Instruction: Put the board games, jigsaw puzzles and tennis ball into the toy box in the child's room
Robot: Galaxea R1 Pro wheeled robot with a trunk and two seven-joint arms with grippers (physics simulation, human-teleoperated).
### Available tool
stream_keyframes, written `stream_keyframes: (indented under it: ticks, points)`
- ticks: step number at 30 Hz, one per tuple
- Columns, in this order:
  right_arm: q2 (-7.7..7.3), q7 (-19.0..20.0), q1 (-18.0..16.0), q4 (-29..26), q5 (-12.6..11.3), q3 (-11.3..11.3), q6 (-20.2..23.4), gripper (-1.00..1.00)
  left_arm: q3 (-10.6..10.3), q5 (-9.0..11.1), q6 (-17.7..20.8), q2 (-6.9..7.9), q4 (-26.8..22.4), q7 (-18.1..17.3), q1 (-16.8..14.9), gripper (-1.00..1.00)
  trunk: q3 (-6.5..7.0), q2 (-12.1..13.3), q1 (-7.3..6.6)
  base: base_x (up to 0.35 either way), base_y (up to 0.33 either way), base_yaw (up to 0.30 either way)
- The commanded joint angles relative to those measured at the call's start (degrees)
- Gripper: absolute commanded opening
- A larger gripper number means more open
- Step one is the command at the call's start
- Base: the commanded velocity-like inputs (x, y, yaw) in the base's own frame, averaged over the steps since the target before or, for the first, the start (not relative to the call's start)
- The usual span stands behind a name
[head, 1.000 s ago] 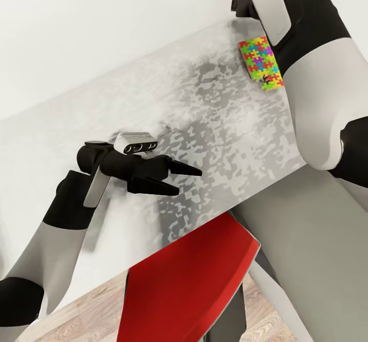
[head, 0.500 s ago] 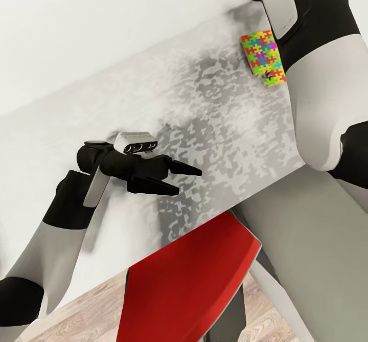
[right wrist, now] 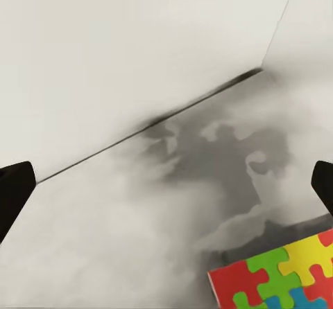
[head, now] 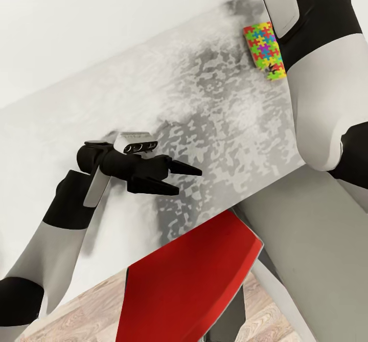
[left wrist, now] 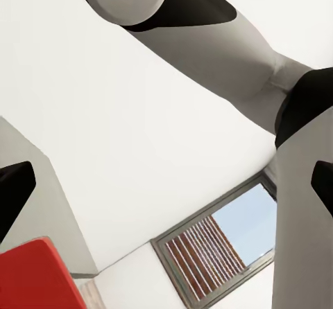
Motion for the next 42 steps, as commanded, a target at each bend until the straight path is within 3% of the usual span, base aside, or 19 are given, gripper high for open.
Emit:
stream_keyframes:
  ticks: [1,27,42]
  points:
    - [-0.03,-0.3,0.0,0.0,-0.6,0.2,0.1,1.00,-0.1,0.1,0.6,0.06,0.0,-0.2,0.0,1.00,-0.16,-0.1,0.03,0.000,0.000,0.000]
    - [-0.57,2.2,0.2,-0.1,-0.4,0.2,0.1,1.00,-0.1,0.1,0.6,0.12,0.0,-0.2,-0.1,1.00,-1.45,-0.1,0.03,0.000,0.000,0.000]
    - [-0.77,3.8,0.3,-3.2,-0.4,0.1,0.1,1.00,-0.1,0.1,0.6,0.03,0.0,-0.2,-0.2,1.00,-1.86,-0.1,0.03,0.000,0.000,0.000]
